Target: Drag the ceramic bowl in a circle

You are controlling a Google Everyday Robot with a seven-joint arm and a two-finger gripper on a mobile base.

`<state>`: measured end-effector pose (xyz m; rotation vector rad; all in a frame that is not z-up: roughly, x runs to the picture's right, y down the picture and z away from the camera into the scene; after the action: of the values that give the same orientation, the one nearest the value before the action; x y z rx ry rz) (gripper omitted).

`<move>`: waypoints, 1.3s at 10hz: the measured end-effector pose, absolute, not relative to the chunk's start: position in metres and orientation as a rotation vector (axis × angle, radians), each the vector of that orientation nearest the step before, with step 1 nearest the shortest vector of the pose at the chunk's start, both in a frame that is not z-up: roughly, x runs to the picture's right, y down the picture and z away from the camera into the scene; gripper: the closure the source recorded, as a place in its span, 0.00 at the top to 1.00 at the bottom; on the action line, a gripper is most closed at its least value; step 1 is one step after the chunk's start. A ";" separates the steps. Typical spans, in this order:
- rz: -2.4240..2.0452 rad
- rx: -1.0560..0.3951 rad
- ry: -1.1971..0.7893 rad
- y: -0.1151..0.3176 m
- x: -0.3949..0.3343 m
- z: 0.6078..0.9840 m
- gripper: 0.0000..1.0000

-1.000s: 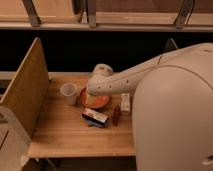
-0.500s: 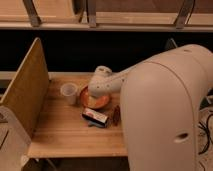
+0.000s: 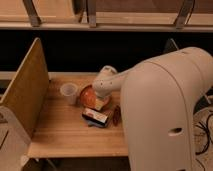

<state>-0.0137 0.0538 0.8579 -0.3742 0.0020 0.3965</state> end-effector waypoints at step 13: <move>0.253 -0.567 -0.097 0.087 -0.005 0.852 0.80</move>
<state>-0.0050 0.0866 0.8516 -0.5669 -0.0970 0.2526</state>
